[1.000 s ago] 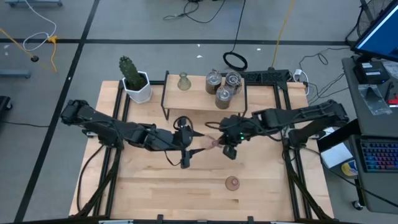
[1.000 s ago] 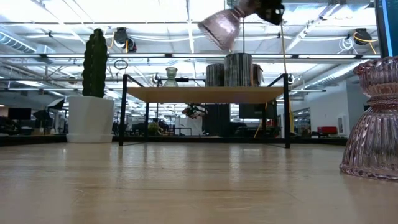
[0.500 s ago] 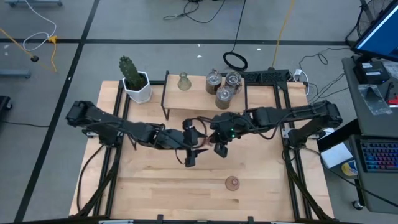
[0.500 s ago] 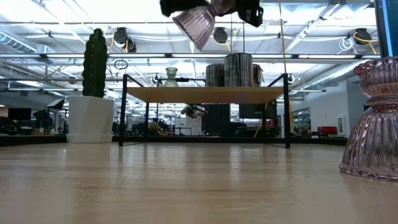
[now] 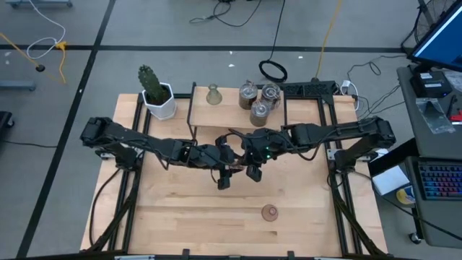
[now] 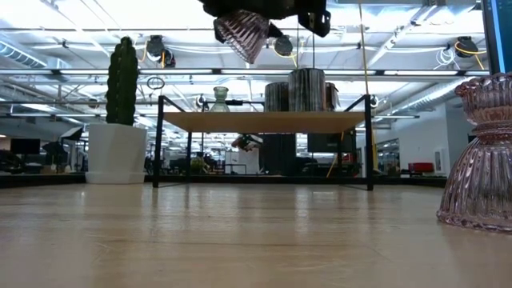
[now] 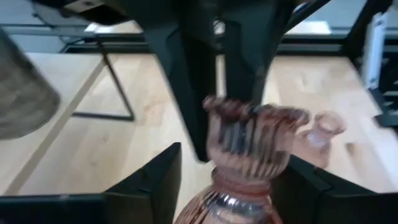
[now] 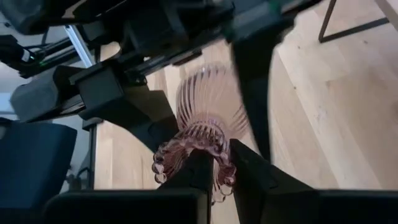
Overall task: Pick & Place candle stick holders
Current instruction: Put the right pink vase candle holder on the shelf
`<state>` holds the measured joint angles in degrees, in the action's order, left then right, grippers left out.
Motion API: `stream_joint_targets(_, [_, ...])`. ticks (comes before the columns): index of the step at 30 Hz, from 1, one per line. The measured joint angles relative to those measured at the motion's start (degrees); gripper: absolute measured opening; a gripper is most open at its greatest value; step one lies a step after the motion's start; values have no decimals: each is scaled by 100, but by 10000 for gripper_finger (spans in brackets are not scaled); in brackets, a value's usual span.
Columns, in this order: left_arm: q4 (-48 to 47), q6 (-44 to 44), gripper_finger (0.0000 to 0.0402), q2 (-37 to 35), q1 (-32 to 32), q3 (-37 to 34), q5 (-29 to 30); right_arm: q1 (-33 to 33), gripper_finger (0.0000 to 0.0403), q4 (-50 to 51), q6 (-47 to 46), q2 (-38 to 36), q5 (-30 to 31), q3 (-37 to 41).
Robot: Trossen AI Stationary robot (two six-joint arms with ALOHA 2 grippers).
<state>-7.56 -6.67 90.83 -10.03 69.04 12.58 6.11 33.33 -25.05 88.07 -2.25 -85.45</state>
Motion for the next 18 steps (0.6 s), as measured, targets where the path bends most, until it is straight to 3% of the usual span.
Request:
stream_joint_targets(3, [94,-28,166,-6,59,2,-198,-4,25,-31,0,-4,-64,0])
stream_joint_targets(10, [99,-151,162,-24,84,2,-316,-6,29,-14,31,-6,-104,0])
stream_joint_targets(17, [-309,-654,161,-71,86,2,-264,-33,101,-9,223,-6,-62,0])
stream_joint_targets(18, [-423,-803,145,-83,69,2,-220,-33,108,18,245,-7,-16,-2])
